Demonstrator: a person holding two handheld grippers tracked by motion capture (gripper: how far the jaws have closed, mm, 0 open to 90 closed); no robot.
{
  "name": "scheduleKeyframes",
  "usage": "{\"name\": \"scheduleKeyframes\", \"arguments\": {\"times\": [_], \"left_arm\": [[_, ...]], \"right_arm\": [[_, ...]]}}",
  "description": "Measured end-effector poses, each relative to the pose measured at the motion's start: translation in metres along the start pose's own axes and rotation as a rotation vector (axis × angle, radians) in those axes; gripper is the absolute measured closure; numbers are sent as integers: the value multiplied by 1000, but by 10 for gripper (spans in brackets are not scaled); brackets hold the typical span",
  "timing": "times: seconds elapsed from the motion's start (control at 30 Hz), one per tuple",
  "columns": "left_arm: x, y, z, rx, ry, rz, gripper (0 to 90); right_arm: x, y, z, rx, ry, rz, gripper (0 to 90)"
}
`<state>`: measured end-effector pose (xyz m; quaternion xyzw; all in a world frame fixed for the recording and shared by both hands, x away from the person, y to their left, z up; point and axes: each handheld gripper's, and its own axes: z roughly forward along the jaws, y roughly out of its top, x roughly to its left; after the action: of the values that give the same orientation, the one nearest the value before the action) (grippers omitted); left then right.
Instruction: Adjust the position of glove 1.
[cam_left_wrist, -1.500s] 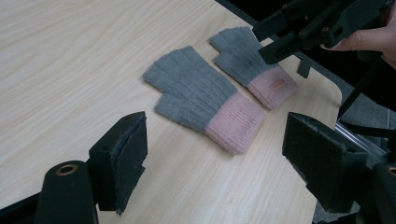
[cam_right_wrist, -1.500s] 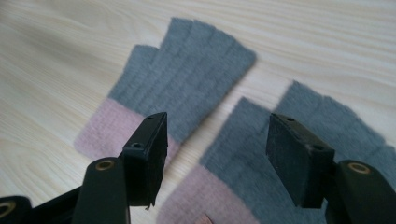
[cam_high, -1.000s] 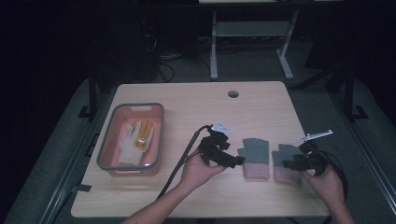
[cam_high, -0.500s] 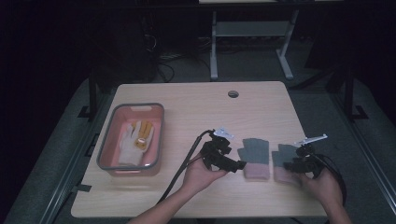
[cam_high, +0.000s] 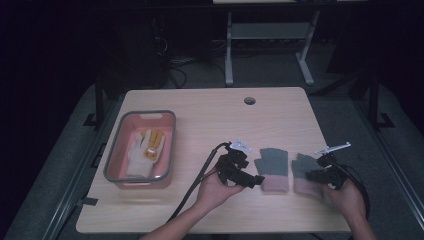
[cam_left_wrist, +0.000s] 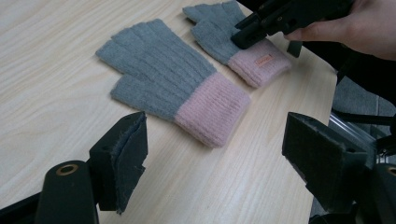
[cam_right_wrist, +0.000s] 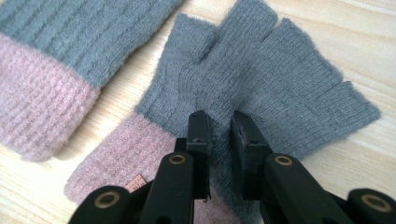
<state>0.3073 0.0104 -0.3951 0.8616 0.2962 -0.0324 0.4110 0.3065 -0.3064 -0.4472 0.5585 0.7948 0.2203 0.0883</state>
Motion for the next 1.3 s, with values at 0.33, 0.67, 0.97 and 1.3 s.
{"name": "scheduleKeyframes", "arguments": {"times": [0.33, 0.67, 0.97, 1.3], "left_arm": [[2, 1, -2, -1, 9, -4, 225], [4, 1, -7, -10, 17, -7, 225], [9, 1, -12, -17, 26, -13, 225], [12, 0, -15, -24, 29, -22, 225]], "right_arm": [[-5, 0, -10, -24, 39, 23, 806], [12, 16, -31, -70, 73, -17, 805], [41, 41, -28, -70, 125, -87, 802], [63, 63, -11, -39, 168, -141, 796]]}}
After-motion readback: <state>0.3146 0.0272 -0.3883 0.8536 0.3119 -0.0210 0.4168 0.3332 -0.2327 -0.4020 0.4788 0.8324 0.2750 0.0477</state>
